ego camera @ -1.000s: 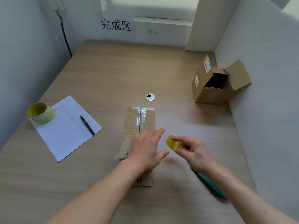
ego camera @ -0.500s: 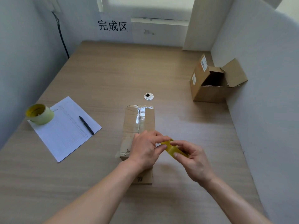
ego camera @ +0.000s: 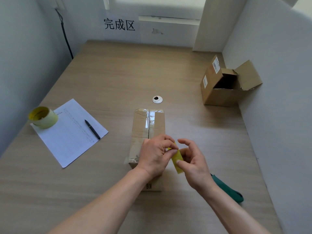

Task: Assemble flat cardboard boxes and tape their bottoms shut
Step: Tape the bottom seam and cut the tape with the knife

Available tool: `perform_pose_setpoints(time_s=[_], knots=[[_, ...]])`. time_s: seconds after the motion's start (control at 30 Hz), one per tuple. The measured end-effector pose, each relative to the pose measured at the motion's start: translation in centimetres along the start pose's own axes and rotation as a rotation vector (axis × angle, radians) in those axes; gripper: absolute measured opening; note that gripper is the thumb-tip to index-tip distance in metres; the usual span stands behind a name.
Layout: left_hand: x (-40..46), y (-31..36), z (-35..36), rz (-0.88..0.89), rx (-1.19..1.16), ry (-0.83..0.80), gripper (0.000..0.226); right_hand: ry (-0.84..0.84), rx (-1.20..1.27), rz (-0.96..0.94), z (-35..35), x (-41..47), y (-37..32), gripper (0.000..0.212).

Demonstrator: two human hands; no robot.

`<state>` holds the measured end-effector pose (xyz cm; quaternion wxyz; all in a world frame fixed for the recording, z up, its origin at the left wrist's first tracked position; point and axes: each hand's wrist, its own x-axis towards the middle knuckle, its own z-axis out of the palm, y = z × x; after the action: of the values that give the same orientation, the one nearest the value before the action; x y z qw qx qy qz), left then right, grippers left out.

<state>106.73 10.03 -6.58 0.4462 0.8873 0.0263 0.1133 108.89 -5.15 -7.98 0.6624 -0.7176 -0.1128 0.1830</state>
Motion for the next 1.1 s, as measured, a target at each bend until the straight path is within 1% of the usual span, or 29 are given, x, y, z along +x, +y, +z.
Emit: perform_pose_setpoints(time_s=[0.07,0.13,0.23,0.3,0.37,0.47,0.5,0.63,0.73,0.87,0.93,1.1], knots=[[0.0,0.0,-0.2,-0.019,-0.026,-0.018,0.004,-0.011,-0.023,0.006,0.5,0.3,-0.2,0.045],[0.1,-0.1,-0.4,-0.034,-0.037,-0.054,0.003,0.008,-0.076,0.020,0.7,0.8,-0.1,0.040],[0.1,0.0,-0.6,-0.040,-0.071,-0.069,0.002,0.052,-0.198,0.073,0.2,1.7,0.3,0.020],[0.2,0.0,-0.7,-0.057,-0.125,-0.055,0.004,0.062,-0.269,0.051,-0.2,1.8,0.6,0.009],[0.2,0.0,-0.7,-0.076,-0.162,-0.047,0.009,0.083,-0.269,0.037,-0.5,1.6,0.7,0.008],[0.0,0.1,-0.7,-0.057,-0.122,-0.039,0.023,0.105,-0.274,0.013,-0.5,1.6,0.4,0.031],[-0.1,0.2,-0.8,-0.052,-0.114,-0.039,0.026,0.120,-0.298,0.011,-0.4,1.7,0.2,0.033],[-0.2,0.2,-0.8,-0.041,-0.081,-0.039,0.026,0.239,-0.390,0.000,0.2,2.3,-0.8,0.023],[-0.2,0.4,-0.8,-0.037,-0.048,-0.038,0.025,0.298,-0.385,-0.006,0.5,2.2,-0.9,0.018],[0.0,0.5,-0.8,-0.081,-0.077,-0.041,0.019,0.316,-0.330,0.007,0.8,1.7,-0.3,0.014],[0.1,0.5,-0.9,-0.117,-0.081,-0.051,0.017,0.319,-0.326,-0.007,0.8,1.4,-0.2,0.015],[0.3,0.6,-0.9,-0.202,-0.134,-0.057,0.013,0.250,-0.283,-0.022,0.5,0.7,-0.5,0.016]])
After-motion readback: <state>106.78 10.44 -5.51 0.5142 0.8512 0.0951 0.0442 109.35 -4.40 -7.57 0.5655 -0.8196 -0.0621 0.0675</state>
